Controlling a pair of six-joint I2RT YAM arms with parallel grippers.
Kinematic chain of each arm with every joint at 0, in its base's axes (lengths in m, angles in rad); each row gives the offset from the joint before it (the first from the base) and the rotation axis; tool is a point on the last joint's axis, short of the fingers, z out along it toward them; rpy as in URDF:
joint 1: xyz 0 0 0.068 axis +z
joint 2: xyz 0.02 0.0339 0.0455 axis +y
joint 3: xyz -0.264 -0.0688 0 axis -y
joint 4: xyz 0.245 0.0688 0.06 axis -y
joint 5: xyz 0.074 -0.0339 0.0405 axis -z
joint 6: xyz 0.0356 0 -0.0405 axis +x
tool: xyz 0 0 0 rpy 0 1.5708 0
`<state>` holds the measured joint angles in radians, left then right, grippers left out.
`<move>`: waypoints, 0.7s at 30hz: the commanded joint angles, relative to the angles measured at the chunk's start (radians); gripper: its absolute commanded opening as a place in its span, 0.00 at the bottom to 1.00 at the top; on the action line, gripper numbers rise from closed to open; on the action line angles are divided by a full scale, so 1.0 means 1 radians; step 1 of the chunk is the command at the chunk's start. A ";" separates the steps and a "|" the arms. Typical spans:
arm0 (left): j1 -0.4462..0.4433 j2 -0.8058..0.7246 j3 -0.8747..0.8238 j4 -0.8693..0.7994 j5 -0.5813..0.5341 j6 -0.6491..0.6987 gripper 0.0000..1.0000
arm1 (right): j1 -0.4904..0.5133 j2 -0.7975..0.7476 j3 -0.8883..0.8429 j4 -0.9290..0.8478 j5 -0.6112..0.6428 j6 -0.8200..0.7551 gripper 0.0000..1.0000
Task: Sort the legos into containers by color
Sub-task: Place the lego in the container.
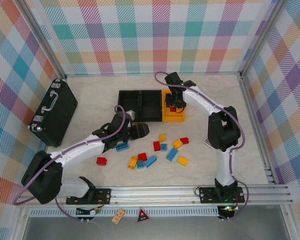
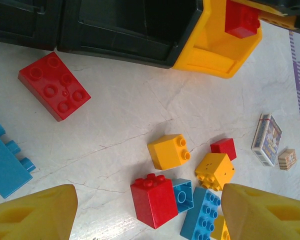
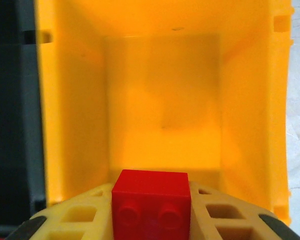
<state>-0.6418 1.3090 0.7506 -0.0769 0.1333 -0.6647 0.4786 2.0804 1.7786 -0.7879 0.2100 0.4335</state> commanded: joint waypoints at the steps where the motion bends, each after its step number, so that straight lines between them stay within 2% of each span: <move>1: -0.016 0.000 0.023 0.002 -0.014 0.007 0.76 | 0.000 0.041 0.057 -0.060 0.009 0.017 0.30; 7: -0.024 -0.002 0.027 -0.009 -0.021 0.008 0.76 | -0.003 0.088 0.090 -0.071 0.008 0.025 0.33; 12: -0.025 -0.006 0.028 -0.020 -0.029 0.008 0.76 | -0.003 0.091 0.094 -0.073 0.011 0.029 0.41; 16: -0.025 -0.008 0.030 -0.027 -0.036 0.008 0.76 | -0.003 0.073 0.100 -0.075 0.003 0.030 0.46; 21: -0.025 -0.008 0.036 -0.035 -0.049 0.001 0.72 | -0.001 0.010 0.075 -0.070 -0.007 0.029 0.46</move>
<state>-0.6544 1.3090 0.7513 -0.0841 0.1059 -0.6647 0.4725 2.1624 1.8458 -0.8383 0.2115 0.4561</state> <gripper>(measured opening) 0.722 0.461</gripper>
